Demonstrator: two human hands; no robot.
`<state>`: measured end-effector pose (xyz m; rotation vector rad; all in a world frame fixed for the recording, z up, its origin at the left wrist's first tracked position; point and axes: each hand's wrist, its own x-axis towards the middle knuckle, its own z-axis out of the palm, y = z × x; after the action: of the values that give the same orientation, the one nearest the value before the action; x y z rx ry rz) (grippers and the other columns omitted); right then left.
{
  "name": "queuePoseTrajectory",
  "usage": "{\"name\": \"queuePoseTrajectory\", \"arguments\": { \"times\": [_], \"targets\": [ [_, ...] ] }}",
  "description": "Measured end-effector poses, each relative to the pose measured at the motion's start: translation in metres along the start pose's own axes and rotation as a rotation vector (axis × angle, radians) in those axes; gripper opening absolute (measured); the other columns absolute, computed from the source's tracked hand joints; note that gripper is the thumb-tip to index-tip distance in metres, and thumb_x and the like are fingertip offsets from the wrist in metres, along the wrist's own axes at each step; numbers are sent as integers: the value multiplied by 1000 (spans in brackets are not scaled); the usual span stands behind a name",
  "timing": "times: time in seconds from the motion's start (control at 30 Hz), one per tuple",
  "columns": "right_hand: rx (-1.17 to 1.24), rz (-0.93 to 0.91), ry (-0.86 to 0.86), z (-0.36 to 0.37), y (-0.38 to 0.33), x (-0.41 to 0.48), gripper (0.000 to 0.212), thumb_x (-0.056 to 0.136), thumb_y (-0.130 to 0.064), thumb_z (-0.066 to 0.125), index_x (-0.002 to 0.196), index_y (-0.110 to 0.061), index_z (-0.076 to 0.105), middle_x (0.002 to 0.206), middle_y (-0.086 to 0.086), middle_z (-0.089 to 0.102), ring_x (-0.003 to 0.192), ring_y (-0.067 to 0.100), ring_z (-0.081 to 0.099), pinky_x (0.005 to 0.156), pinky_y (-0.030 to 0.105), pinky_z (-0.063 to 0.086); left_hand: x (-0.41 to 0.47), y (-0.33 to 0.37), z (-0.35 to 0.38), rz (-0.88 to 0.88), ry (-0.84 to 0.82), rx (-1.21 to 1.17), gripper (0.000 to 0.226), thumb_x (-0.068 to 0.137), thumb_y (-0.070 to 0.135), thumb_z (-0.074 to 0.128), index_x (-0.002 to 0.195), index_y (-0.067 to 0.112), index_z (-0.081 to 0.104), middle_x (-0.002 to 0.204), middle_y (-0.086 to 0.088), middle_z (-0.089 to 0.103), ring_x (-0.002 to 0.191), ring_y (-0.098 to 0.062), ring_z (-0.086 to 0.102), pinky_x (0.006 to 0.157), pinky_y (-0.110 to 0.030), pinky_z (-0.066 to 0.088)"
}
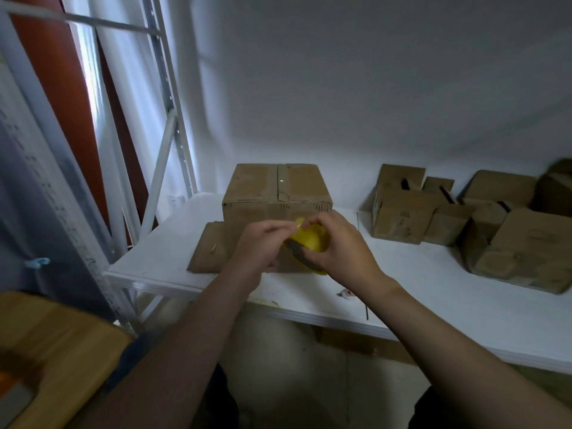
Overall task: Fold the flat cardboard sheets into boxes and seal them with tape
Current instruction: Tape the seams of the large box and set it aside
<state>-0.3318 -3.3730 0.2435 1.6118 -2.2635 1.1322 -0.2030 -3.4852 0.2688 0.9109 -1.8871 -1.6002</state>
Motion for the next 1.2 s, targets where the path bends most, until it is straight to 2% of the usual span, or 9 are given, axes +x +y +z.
{"name": "queuePoseTrajectory", "arguments": {
  "times": [0.13,0.23,0.3,0.5,0.7,0.9,1.03,1.1,1.2],
  "targets": [
    [-110,-130,-35,-20,-8,0,39,85,-35,79,120,-34,63,118,-11,57,104,11,55,75,17,42,-6,17,-2,94,31,127,11,94,35,69,96,26,75,82,10,64,81,-11,56,67,-27,41],
    [-118,-210,-59,-34,-10,1,39,85,-35,76,120,-38,60,118,-13,53,105,15,57,78,43,55,-9,27,-7,121,26,159,19,91,38,72,102,23,77,75,12,61,72,-5,54,59,-21,39],
    [-96,-256,-77,-40,-9,1,39,85,-32,76,120,-39,59,119,-12,51,106,16,57,79,46,55,-9,30,-11,125,17,136,20,90,36,73,104,22,79,71,12,61,69,-6,54,56,-20,39],
    [-189,-334,-143,-59,-20,2,38,90,-35,74,126,-33,64,123,-6,53,106,14,55,80,25,48,-9,39,-14,176,55,229,8,94,25,70,97,24,78,93,13,67,87,0,52,79,-24,40],
    [-246,-248,-299,-73,-24,14,37,92,-43,69,128,-36,65,121,-4,53,107,19,54,89,36,49,-10,42,-21,227,130,182,9,93,25,71,97,23,79,89,12,68,91,-5,58,87,-26,41],
    [-151,-323,-215,-84,3,4,48,93,-34,71,138,-41,57,111,-3,49,99,16,52,82,26,48,1,35,-39,238,160,153,12,95,22,70,98,15,78,92,9,69,82,6,54,84,-22,40],
    [-257,-269,-330,-91,8,20,52,94,-30,69,142,-43,54,115,-3,48,101,17,50,81,24,43,9,39,-47,247,238,146,18,94,24,70,107,14,77,102,6,70,99,-12,59,94,-31,44],
    [-338,-229,-409,-98,15,26,49,95,-28,67,140,-43,55,117,-5,46,103,19,50,80,22,42,16,36,-58,230,298,124,12,94,24,71,101,17,78,98,7,70,100,-17,62,95,-34,48],
    [-306,-243,-362,-106,29,31,51,95,-21,67,138,-44,57,112,-9,39,103,18,47,81,23,44,23,27,-70,176,316,96,11,92,26,72,97,17,78,90,10,69,96,-19,63,93,-41,52]
  ]
}}
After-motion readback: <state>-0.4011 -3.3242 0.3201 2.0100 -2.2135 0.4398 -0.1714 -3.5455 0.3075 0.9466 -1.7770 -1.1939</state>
